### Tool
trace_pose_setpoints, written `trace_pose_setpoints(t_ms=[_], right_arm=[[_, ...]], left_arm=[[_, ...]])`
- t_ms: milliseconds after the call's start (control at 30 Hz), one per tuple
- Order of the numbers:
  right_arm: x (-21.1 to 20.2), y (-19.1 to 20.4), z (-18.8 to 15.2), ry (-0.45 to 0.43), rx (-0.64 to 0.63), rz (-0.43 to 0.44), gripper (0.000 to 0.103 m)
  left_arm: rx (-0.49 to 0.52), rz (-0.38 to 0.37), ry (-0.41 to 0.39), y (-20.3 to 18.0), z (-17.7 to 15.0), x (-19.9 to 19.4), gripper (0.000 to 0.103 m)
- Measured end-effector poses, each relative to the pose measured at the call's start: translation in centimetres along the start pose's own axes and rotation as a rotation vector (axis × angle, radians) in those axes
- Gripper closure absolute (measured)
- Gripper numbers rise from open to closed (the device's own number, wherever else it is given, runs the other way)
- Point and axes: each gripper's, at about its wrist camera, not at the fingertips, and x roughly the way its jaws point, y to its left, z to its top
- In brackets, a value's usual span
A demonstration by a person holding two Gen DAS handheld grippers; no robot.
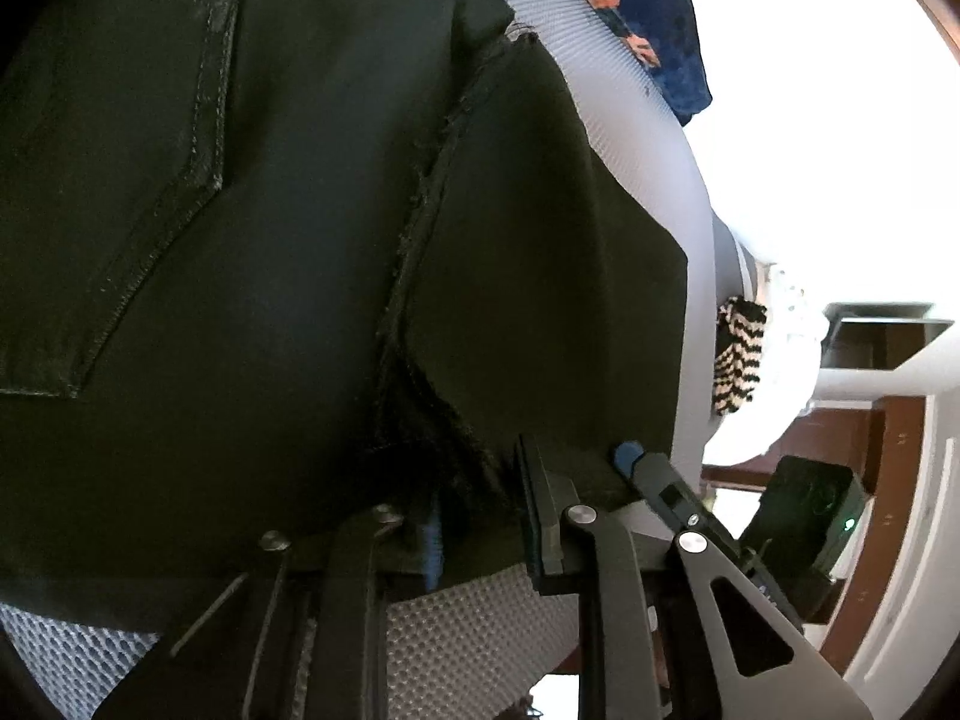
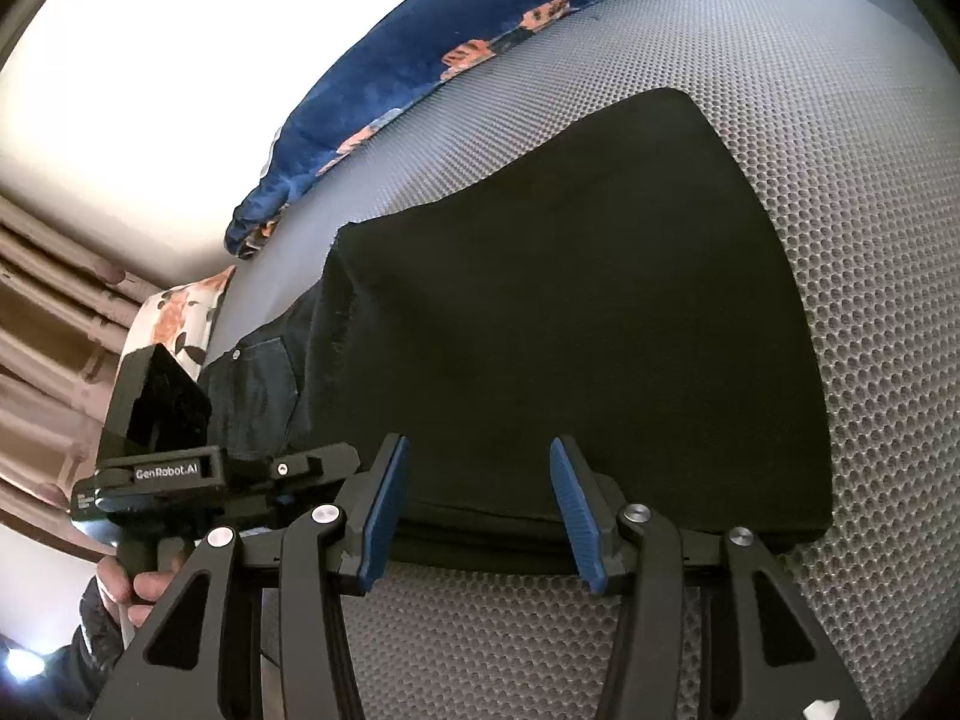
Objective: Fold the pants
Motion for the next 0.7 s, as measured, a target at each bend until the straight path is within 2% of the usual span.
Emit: trace_pose_setpoints(t_ms=[67,167,267,367,467,567,600,667,700], right_arm=[[-0.4,0.3,0.1,-0.013,-0.018,-0.030,0.056],[-1.1,0.7,0.3,-0.030,-0.056,-0.093,0.056],[-1.0,0.5,0.0,-0.013,-0.100,-0.174,0.057],[-0.3,-0.2,-0.5,0.000,-0.114,-0.179,0.057],[-0.3,0.3,-0.3,0.004,-0.136,-0.202,0.057],[-0.7,1.0,0.3,-0.020,-0.166,-0.213,0.057],[-0.9,1.3,0.5,-0.034,-0.186,-0.227,0.057],[-0.8,1.9,1.2,-0.064,-0.238,-0.263,0.057],[-0.6,2.2,1.6,-0.068,-0.258,-0.278,0.057]], left_arm=[[0.042,0.011,-0.009,-0.4,-0.5,-0.4,0.095],[0.104,0.020,-0.041,-0.8,-1.5,-1.5,0.095],[0.129,0.055,-0.039,0.0,-1.8,-1.1,0.095],[0.122,0.049,-0.036,0.5,-1.6,-0.7,0.093],[0.161,0.093,-0.041,-0.3,-1.5,-1.3,0.088],[0.263,0.213,-0.095,-1.9,-1.5,-2.8,0.081],[0.333,0.293,-0.151,-2.9,-1.5,-3.5,0.079],[0.425,0.406,-0.236,-4.1,-1.5,-4.3,0.075],[0.476,0.483,-0.317,-5.0,-1.4,-4.7,0.075]])
